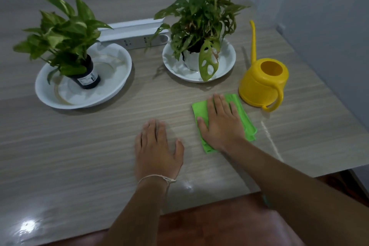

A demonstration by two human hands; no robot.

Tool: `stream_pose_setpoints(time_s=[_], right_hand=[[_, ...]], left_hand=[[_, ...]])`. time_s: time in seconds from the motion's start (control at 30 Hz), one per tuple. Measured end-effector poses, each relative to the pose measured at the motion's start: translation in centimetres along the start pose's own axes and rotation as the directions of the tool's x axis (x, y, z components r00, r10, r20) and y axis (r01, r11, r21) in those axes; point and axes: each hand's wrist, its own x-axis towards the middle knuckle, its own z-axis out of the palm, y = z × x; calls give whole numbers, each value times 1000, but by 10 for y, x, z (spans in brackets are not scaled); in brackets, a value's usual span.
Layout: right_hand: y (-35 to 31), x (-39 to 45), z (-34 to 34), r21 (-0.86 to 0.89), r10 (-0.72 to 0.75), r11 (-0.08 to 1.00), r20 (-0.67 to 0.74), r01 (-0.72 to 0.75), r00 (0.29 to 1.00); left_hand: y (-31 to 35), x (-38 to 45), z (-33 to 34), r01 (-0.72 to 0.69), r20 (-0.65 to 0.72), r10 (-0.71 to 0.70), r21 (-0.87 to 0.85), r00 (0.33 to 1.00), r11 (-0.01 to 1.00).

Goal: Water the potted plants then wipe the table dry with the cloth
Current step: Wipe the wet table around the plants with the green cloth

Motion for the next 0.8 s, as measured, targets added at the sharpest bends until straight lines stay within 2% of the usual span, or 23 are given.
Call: stream_pose_setpoints(time_s=[0.1,0.2,0.3,0.57,0.8], right_hand=[[1,18,0,-29,6,1000,-8,-6,1000],[-3,7,3,1,140,990,-83,-141,987],[-10,2,4,34,240,970,-40,-239,970],[12,47,-1,-23,198,980,6,-198,980],[31,74,-2,-5,208,978,2,-208,978]], left_hand=[[-2,2,1,-4,9,4,-5,1000,1000],[-4,2,2,2,3,-2,-7,1000,1000],[-3,2,2,9,-9,-9,-29,1000,1000],[-4,2,2,8,-2,-8,-14,1000,1000],[-5,3,3,11,14,-11,-9,1000,1000]])
